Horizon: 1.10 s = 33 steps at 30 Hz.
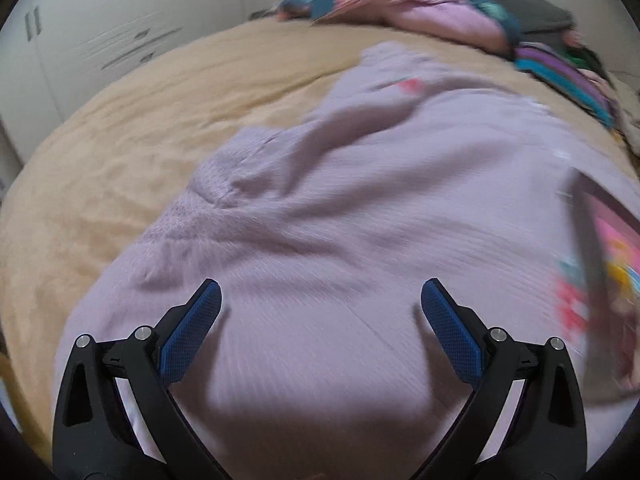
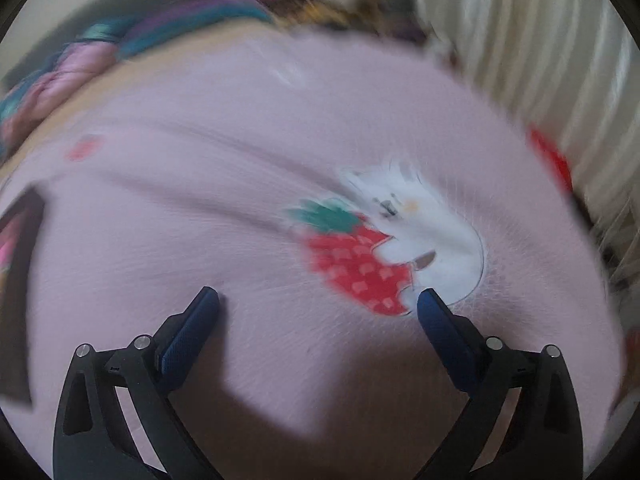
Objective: Organize jewelry
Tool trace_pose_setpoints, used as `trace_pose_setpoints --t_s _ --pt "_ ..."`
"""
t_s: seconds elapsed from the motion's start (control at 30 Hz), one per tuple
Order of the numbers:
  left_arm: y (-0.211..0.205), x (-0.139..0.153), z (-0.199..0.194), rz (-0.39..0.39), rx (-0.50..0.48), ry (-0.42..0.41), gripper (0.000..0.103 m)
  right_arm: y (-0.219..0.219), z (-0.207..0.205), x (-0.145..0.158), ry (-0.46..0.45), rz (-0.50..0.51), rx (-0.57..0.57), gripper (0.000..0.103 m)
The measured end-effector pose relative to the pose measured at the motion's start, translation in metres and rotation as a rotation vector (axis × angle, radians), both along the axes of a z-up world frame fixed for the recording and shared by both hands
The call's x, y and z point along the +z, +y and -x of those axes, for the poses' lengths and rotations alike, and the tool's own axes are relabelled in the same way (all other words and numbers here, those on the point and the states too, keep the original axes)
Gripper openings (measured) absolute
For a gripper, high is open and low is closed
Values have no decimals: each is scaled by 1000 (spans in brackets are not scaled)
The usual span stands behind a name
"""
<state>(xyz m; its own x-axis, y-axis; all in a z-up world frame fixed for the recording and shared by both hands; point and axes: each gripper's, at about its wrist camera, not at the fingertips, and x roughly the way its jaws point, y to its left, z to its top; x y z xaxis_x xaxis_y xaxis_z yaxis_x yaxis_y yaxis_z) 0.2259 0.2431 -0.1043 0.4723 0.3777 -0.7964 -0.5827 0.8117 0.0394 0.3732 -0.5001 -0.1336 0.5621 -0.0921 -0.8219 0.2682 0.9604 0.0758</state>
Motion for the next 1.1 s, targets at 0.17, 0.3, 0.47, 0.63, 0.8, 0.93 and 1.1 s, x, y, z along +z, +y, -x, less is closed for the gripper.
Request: trace_pose_setpoints --t_s 0.17,0.3,0.47,0.63,0.8,0.93,1.1 --pt "7 -14 0 -21 22 4 95 12 9 2 -40 89 10 99" --pt "10 -15 2 -13 22 -1 95 10 12 3 -49 76 9 99" --pt "10 -14 1 -12 21 1 95 10 10 3 -49 77 10 99" --pt "7 -10 -2 -16 21 3 95 11 9 4 -48 77 10 99" --pt "7 -12 -2 -18 21 4 95 12 8 4 -49 75 10 99" --pt "7 -12 -1 -17 21 3 95 12 8 4 -49 76 10 99" --pt "7 -11 -2 -17 21 4 95 12 8 4 -48 76 10 99"
